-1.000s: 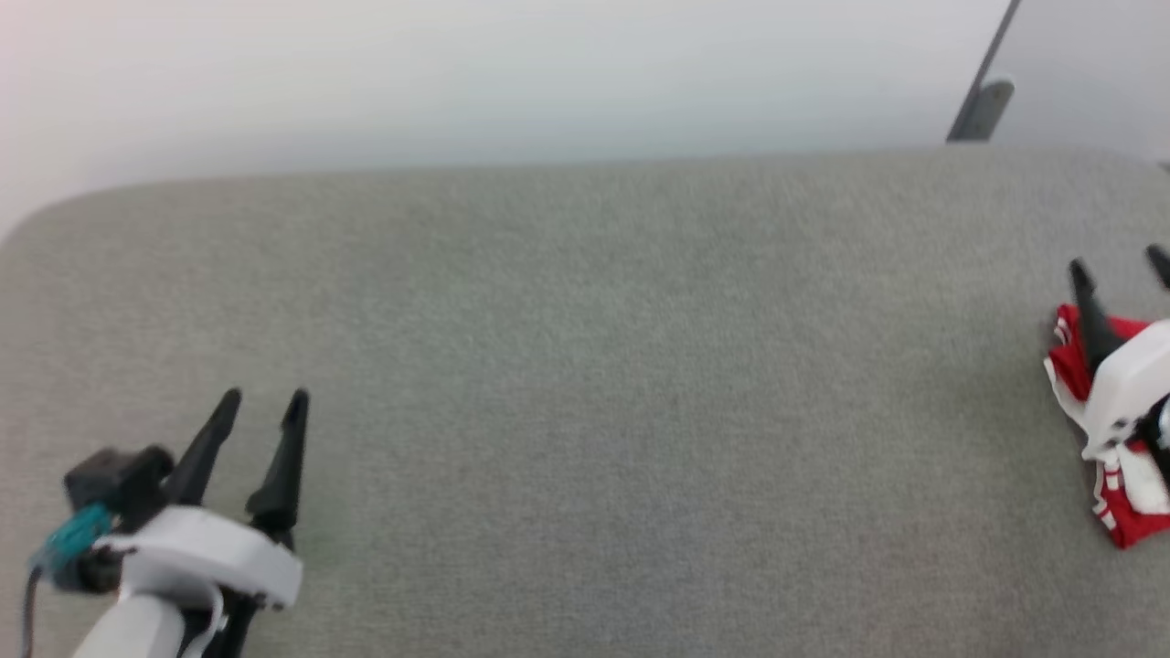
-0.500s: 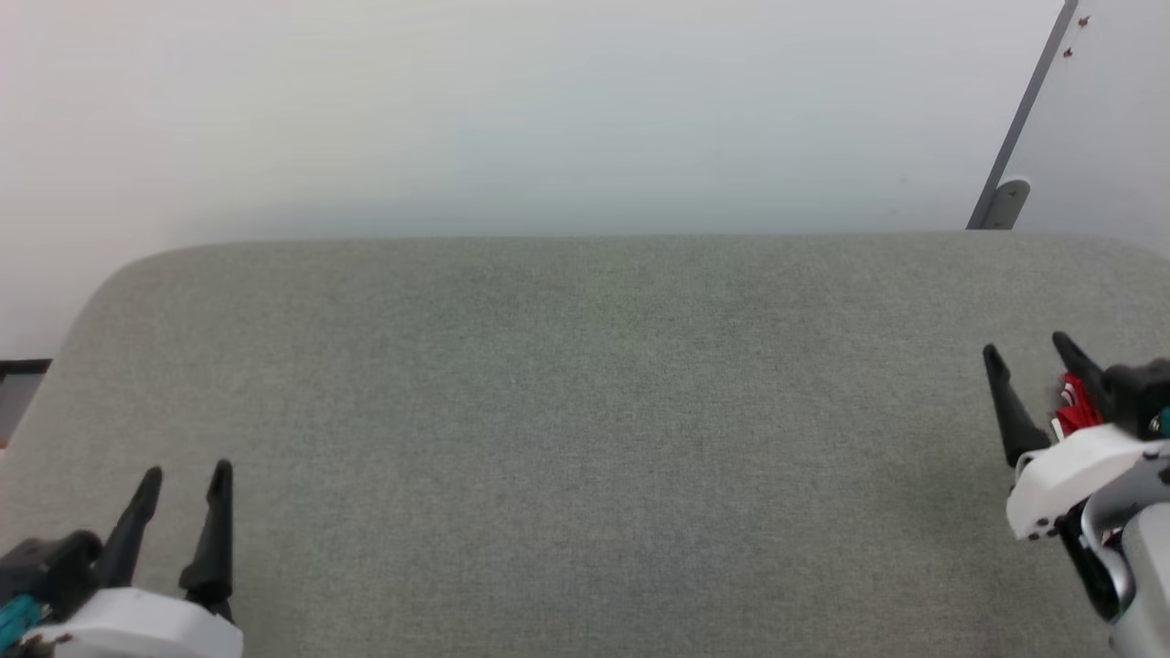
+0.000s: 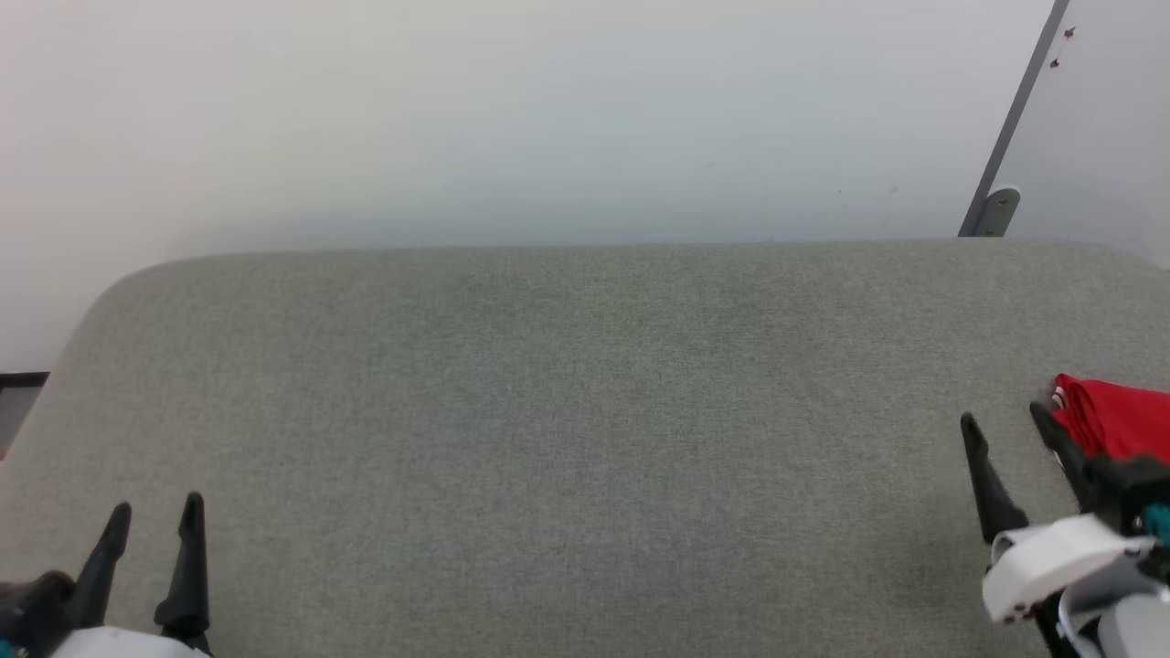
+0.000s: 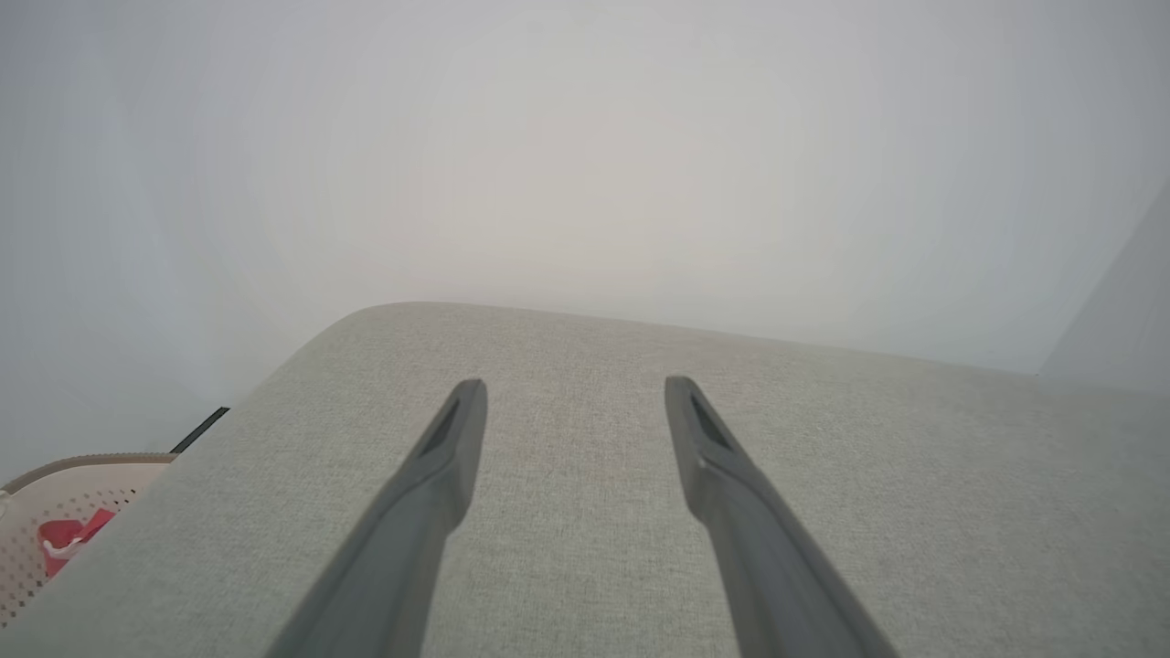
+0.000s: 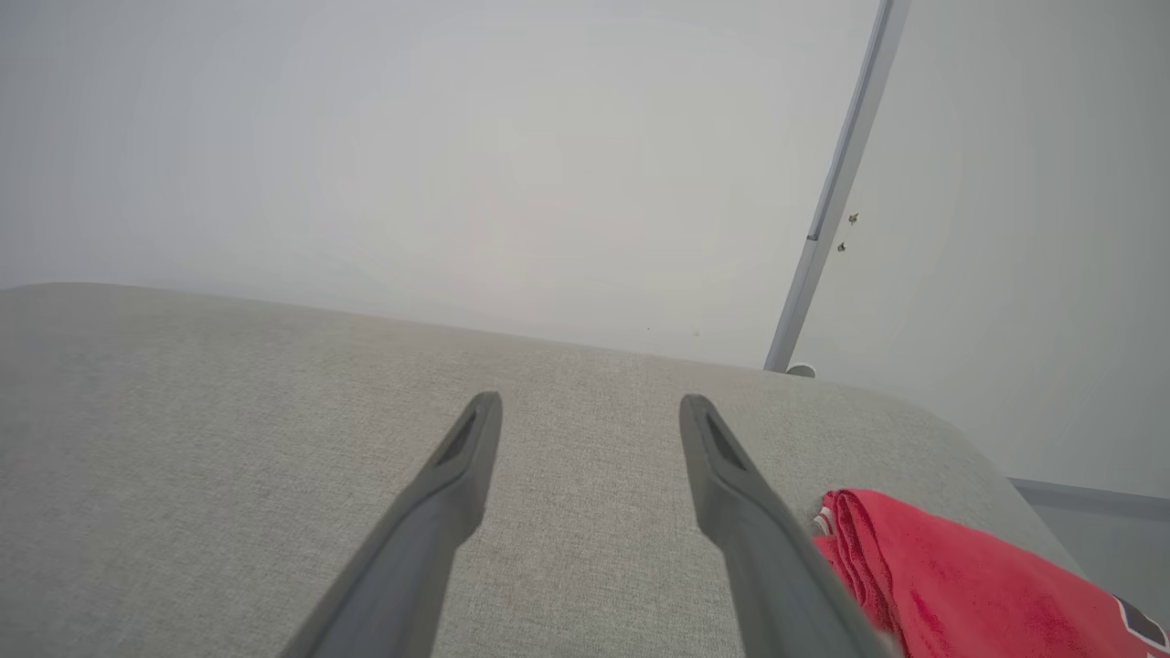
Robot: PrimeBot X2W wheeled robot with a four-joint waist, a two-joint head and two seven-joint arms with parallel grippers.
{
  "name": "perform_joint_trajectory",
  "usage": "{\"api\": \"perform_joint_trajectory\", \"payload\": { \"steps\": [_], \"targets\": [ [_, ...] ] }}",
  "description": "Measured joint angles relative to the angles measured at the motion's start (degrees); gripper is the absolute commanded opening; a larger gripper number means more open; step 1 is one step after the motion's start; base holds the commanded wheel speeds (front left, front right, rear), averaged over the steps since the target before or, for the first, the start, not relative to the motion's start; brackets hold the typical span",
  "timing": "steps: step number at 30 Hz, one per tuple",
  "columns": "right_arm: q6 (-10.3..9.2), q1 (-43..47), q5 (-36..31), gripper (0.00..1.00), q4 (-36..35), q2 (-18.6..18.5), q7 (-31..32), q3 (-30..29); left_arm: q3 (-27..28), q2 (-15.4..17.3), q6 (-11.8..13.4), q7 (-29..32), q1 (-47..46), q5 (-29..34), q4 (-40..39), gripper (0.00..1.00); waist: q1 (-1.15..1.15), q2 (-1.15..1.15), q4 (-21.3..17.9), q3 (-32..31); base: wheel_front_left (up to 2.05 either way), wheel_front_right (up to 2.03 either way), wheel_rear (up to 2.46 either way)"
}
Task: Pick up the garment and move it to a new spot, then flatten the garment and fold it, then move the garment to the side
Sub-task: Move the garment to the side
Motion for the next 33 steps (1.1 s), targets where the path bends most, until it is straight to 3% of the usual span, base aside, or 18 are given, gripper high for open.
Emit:
{"api": "perform_joint_trajectory", "payload": {
  "steps": [16,33],
  "targets": [
    [0.0,10.78,-3.26,1.0,-9.05,5.52,-0.4,-5.92,4.85,-2.67,-3.37,0.0,3.83,3.81,0.05,1.0,0.0,0.0,-0.19,-0.04,0.0,0.0,0.0],
    [0.0,12.34,-4.46,1.0,-12.71,6.01,-0.04,-6.73,6.71,-4.56,-4.6,0.0,4.66,4.44,0.52,1.0,0.0,0.0,0.08,0.31,0.0,0.0,0.0]
  ]
}}
